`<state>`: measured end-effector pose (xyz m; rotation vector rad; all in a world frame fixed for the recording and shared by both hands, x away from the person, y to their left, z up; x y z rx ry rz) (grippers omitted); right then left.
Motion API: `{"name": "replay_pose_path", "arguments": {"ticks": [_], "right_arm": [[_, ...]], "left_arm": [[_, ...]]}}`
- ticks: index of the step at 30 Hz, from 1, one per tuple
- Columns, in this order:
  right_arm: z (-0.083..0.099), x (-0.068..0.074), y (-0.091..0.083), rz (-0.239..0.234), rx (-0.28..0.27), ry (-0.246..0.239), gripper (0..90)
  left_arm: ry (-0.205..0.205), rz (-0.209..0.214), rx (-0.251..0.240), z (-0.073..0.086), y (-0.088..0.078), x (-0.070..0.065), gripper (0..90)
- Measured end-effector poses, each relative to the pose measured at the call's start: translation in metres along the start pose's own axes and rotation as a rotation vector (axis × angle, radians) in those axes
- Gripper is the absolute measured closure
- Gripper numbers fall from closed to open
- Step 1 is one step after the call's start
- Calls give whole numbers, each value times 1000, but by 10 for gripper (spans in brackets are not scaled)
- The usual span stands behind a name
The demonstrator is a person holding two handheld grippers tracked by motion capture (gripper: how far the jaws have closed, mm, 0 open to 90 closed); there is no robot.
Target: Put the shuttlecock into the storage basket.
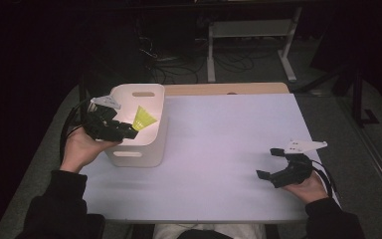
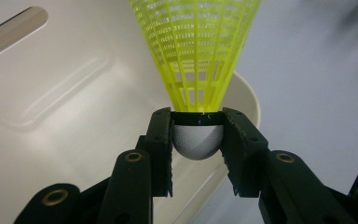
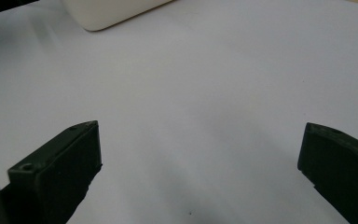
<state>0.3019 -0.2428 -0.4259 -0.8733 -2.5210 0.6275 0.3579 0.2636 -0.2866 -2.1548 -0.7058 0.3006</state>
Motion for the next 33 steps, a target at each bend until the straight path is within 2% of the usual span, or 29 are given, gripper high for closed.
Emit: {"name": "replay_pose_path", "arguments": {"ticks": [14, 19, 33], "right_arm": [[0, 0, 0, -1, 1, -1, 0], [0, 0, 0, -2, 1, -2, 0], [0, 0, 1, -3, 5, -3, 0]], "left_arm": [[-42, 4, 27, 4, 10, 9, 651], [-44, 3, 34, 6, 12, 10, 651], [-80, -4, 39, 13, 17, 15, 650]]}}
Point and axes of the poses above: each handheld gripper's, and its own axes: y roughly forward along the jaws, z roughly out of its underside, x roughly to its left, the point moved 1 cm from there along y, roughly forward along the jaws, and after that the axes turned 5 degrees about y, right-handed, at the moved point
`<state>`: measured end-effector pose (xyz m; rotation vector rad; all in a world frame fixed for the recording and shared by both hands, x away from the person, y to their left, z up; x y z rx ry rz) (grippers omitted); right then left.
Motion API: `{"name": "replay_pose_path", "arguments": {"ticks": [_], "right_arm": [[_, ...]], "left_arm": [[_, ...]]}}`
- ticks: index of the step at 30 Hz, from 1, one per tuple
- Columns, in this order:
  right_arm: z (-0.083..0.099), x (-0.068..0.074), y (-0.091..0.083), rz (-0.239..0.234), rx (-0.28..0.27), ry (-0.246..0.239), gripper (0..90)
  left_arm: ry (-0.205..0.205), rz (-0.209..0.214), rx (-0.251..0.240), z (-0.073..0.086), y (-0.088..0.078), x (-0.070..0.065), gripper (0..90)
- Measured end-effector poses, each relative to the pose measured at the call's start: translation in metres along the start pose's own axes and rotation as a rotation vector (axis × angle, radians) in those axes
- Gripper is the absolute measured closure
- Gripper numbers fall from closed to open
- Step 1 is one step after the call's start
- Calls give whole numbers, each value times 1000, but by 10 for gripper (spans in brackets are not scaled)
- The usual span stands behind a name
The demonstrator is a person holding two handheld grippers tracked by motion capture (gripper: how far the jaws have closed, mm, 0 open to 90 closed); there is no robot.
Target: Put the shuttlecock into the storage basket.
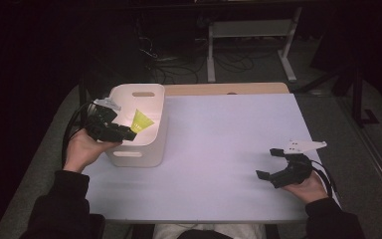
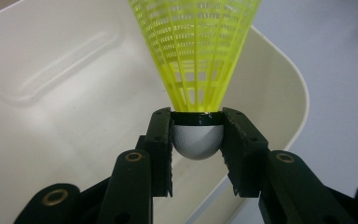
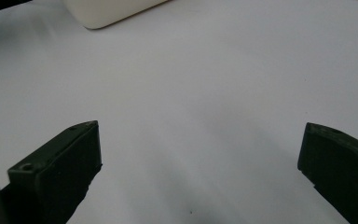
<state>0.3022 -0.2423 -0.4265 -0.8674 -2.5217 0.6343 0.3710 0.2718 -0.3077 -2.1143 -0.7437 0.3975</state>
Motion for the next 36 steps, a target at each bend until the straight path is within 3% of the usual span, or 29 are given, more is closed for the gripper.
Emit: {"name": "replay_pose_path", "arguments": {"ticks": [9, 14, 17, 36], "right_arm": [[0, 0, 0, -1, 0, 0, 0], [0, 0, 0, -1, 1, -2, 0], [0, 0, 0, -4, 0, 0, 0], [0, 1, 1, -5, 11, 0, 0]], "left_arm": [[-13, 4, -2, -2, 2, 0, 649], [-33, 34, -18, -3, 0, 2, 630], [-46, 33, -24, -2, -1, 3, 552], [-64, 72, -135, 1, -22, 5, 293]]}}
Point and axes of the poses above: each handheld gripper's, and its own axes: y roughly forward along the jaws, z roughly out of its underside, x roughly to its left, the point moved 1 cm from there along y, roughly forward along the jaws, and after that the axes turned 5 degrees about y, right-handed, at the moved point
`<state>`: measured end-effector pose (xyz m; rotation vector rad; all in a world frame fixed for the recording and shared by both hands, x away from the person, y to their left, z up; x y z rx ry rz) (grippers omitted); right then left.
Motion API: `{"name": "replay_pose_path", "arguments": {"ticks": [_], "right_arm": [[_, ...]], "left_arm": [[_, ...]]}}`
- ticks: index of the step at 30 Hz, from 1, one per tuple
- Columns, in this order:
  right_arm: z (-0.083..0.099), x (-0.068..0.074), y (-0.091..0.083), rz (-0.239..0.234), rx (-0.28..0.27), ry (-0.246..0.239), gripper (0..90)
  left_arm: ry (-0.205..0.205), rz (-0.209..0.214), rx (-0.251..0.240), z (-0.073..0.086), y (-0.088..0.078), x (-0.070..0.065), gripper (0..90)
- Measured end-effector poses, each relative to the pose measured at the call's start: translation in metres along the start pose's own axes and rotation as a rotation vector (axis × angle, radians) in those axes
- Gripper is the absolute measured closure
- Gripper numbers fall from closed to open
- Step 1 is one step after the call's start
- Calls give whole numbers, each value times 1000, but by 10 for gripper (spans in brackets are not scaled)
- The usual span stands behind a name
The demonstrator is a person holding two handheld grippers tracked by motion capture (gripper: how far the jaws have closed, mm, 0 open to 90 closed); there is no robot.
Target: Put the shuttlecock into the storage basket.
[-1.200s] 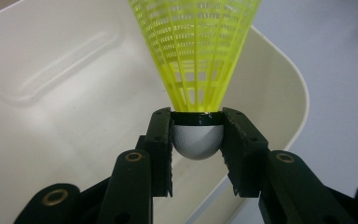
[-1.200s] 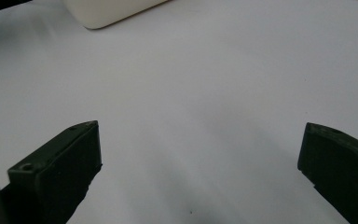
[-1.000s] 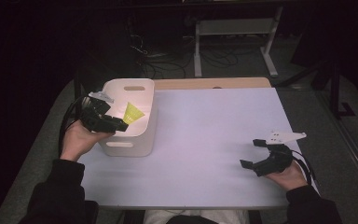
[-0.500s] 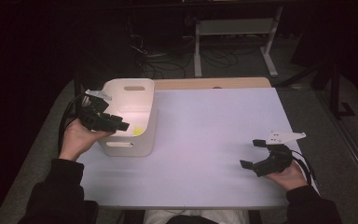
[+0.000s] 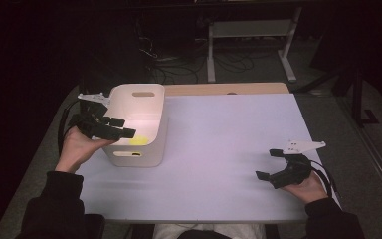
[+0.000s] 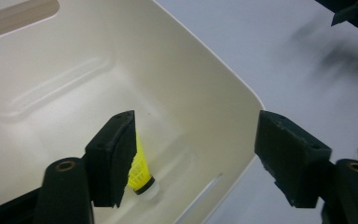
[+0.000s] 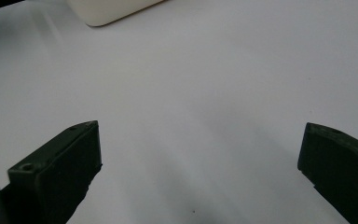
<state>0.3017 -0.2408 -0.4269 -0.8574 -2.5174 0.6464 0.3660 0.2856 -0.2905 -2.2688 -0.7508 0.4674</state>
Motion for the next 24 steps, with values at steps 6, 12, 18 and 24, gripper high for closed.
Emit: {"name": "replay_pose_path", "arguments": {"ticks": [6, 12, 18, 24], "right_arm": [[0, 0, 0, 0, 2, 0, 0], [0, 0, 0, 0, 4, 2, 0], [0, 0, 1, 0, 4, 0, 0], [0, 0, 1, 1, 6, 6, 0]], "left_arm": [[5, -2, -13, 1, -5, -2, 215], [19, -5, -24, 2, -8, -7, 133], [25, -2, -69, 4, -16, -10, 66], [33, 7, -105, 8, -22, -16, 0]]}}
Point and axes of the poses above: each handheld gripper's, and its own axes: y roughly forward along the jaws, z roughly out of its underside, x roughly to its left, the point moved 1 cm from there along y, roughly forward along the jaws, and after that the axes turned 5 degrees about y, right-handed, at the moved point
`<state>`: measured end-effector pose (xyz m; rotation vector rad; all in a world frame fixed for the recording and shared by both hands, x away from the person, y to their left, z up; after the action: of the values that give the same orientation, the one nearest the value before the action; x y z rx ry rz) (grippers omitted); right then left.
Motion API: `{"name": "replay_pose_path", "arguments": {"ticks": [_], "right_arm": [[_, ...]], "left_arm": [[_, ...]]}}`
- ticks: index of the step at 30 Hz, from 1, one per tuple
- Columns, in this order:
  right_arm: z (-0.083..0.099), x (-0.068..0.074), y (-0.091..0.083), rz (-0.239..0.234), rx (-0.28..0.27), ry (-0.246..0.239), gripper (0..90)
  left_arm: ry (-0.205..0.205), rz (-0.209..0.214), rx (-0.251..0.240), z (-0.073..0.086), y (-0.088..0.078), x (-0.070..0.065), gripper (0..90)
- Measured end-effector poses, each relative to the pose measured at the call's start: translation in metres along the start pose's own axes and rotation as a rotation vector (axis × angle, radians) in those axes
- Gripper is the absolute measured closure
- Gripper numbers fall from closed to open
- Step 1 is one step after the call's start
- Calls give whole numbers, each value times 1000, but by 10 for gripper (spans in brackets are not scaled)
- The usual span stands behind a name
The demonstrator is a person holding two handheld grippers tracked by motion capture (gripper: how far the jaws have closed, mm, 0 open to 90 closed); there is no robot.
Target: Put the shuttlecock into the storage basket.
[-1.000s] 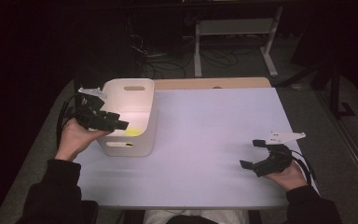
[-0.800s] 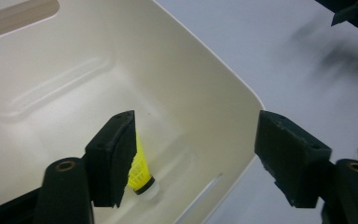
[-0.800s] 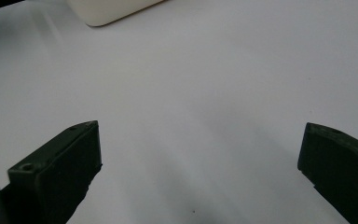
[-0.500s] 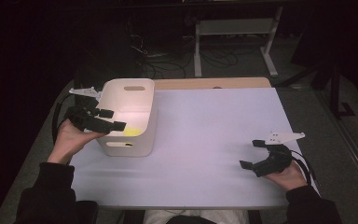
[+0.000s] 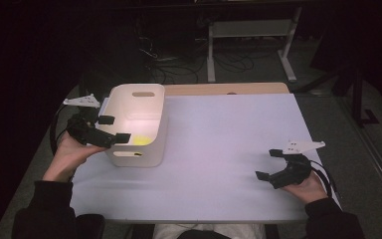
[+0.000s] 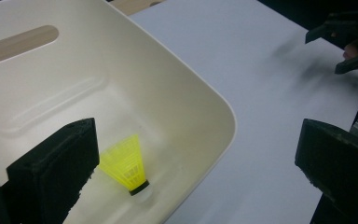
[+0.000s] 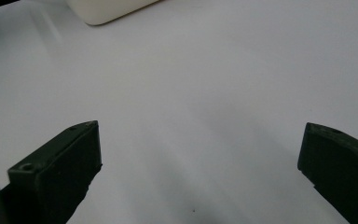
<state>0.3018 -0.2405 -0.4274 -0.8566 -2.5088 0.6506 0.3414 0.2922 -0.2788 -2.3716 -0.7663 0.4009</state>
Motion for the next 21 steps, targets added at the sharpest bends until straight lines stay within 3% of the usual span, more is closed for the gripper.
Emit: {"name": "replay_pose_path", "arguments": {"ticks": [6, 21], "right_arm": [[0, 0, 0, 1, 0, -1, 0], [0, 0, 0, -1, 0, -3, 0]], "left_arm": [[42, -7, -25, 3, -2, -10, 0], [97, -34, -111, 18, -7, -29, 0]]}}
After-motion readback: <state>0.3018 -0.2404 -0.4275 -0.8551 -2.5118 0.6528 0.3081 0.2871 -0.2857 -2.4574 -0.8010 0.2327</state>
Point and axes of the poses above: each handheld gripper's, and its own axes: y roughly forward along the jaws, z roughly out of its underside, x roughly to its left, the point moved 1 cm from there along y, roughly forward along the jaws, and after that the axes turned 5 degrees about y, right-handed, at the moved point
